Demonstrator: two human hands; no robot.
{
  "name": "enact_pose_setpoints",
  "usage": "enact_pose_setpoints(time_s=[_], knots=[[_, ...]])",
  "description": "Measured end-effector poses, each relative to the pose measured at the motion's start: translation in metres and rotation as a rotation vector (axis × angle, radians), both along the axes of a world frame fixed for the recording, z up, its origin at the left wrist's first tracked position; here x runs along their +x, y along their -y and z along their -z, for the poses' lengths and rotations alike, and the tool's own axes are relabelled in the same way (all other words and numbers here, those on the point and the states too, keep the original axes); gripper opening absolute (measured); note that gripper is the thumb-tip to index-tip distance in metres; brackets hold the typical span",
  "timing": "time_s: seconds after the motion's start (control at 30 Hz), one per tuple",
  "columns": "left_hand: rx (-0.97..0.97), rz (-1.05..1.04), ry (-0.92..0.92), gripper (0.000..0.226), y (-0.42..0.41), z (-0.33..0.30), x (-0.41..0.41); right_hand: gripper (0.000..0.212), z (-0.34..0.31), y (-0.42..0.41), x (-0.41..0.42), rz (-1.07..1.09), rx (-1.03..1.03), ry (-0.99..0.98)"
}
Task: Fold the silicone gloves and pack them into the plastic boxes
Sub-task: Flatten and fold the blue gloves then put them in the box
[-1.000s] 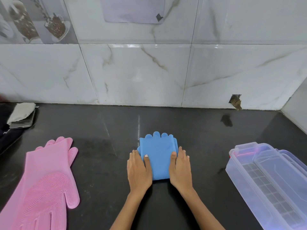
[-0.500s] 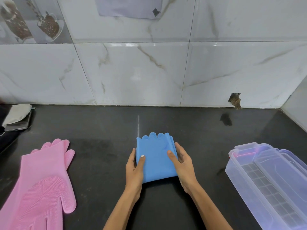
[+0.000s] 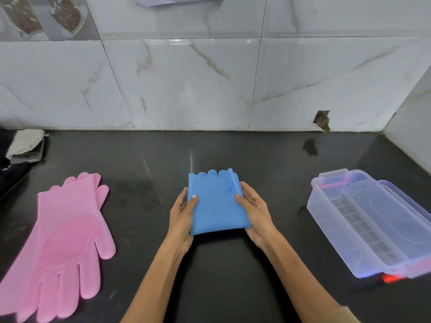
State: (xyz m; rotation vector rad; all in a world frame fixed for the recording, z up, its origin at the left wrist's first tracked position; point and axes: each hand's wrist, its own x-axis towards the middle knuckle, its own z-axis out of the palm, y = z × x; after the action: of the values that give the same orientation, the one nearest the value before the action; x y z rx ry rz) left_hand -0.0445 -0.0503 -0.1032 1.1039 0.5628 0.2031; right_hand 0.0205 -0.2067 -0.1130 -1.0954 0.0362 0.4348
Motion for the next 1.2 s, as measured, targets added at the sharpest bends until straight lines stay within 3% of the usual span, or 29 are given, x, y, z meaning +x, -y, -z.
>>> enact_pose_setpoints(time_s=[0.27,0.43,0.67,0.77,0.87,1.0,1.2], knots=[[-0.063,0.002,0.113,0.045,0.01,-0.013,-0.012,0.041,-0.021,0.014,-0.013,0.025,0.064,0.02],[-0.055,0.054,0.22,0.053,0.039,-0.047,-0.005,0.044,-0.052,0.045,-0.014,0.121,0.046,0.13],[-0.074,0.255,0.358,0.047,0.131,-0.1,0.031,0.045,-0.109,0.14,-0.003,0.311,-0.043,0.253],[-0.099,0.28,0.416,0.041,0.188,-0.108,0.045,0.033,-0.13,0.195,0.004,0.312,-0.038,0.257],[-0.13,0.259,0.354,0.045,0.242,-0.101,0.047,0.03,-0.138,0.243,0.008,0.271,-0.128,0.217],[-0.166,0.244,0.21,0.045,0.282,-0.079,0.038,0.046,-0.122,0.28,0.009,0.259,-0.288,0.107],[-0.04,0.266,0.181,0.043,0.27,-0.073,0.037,0.047,-0.099,0.279,0.005,0.24,-0.241,0.074]])
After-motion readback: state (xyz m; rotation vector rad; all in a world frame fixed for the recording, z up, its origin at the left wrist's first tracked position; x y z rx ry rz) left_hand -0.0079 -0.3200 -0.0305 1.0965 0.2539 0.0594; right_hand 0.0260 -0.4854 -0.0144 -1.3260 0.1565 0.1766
